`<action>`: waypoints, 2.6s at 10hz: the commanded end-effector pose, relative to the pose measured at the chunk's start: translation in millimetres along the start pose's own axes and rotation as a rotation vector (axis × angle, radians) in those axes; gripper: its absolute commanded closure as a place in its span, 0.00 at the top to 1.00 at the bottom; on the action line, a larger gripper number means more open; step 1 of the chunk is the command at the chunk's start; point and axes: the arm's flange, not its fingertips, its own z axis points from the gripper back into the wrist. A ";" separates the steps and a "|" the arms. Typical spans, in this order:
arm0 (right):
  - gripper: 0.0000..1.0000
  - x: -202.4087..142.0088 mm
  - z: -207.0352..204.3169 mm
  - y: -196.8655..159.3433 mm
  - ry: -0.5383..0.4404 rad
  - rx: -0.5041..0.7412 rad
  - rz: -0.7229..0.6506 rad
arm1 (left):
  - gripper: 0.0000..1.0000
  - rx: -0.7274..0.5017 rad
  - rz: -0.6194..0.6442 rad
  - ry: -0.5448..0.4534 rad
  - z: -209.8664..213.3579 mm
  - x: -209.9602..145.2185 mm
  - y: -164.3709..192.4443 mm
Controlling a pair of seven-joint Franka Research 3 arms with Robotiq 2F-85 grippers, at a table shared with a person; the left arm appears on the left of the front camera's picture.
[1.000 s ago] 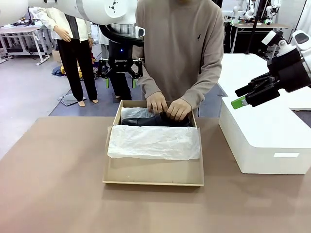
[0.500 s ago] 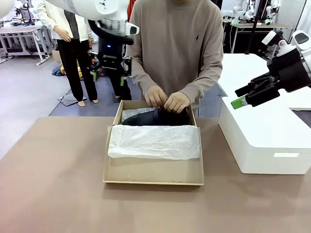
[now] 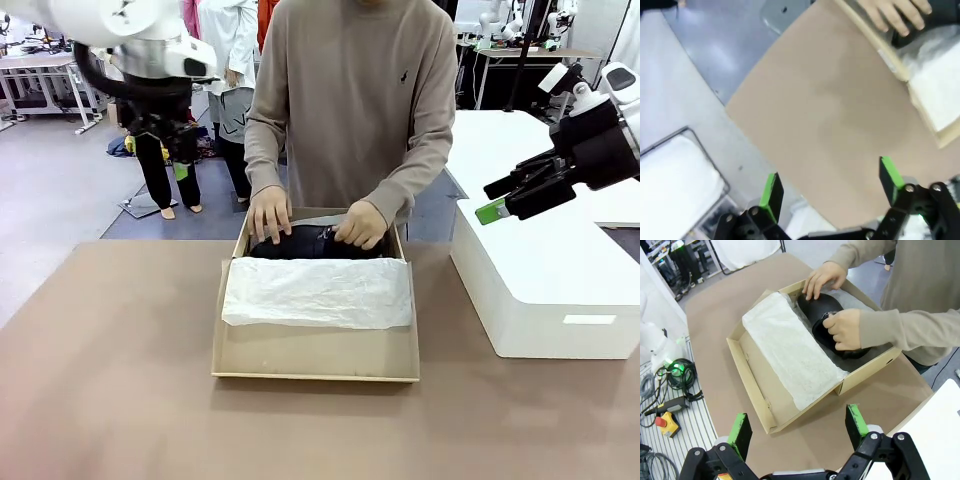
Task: Pack the shoes into the box.
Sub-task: Close the Shoes Box.
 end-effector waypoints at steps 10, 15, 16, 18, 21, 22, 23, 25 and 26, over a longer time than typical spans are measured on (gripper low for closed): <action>1.00 0.0 -3.3 -2.1 -0.037 0.014 0.021 | 1.00 -0.014 -0.242 -0.115 -20.3 -14.0 13.5; 1.00 0.0 -3.3 -2.1 -0.037 0.014 0.021 | 1.00 -0.052 -0.546 -0.177 -23.8 -48.3 48.5; 1.00 0.0 -3.3 -2.1 -0.037 0.014 0.021 | 1.00 -0.079 -0.645 -0.203 -28.8 -57.7 56.4; 1.00 0.0 -3.3 -2.1 -0.037 0.014 0.021 | 1.00 -0.105 -0.804 -0.198 -40.9 -69.9 69.1; 1.00 0.0 -3.3 -2.1 -0.037 0.014 0.021 | 1.00 -0.193 -0.970 -0.261 -54.5 -73.1 74.5; 1.00 0.0 -3.3 -2.1 -0.037 0.014 0.021 | 1.00 -0.192 -0.962 -0.244 -54.1 -71.0 72.6; 1.00 0.0 -3.3 -2.1 -0.037 0.014 0.021 | 1.00 -0.208 -0.957 -0.248 -51.4 -70.4 70.5; 1.00 0.0 -3.3 -2.1 -0.037 0.014 0.021 | 1.00 -0.226 -0.971 -0.258 -46.5 -71.0 67.5; 1.00 0.0 -3.3 -2.1 -0.037 0.014 0.021 | 0.84 -0.229 -0.969 -0.259 -45.4 -70.9 67.2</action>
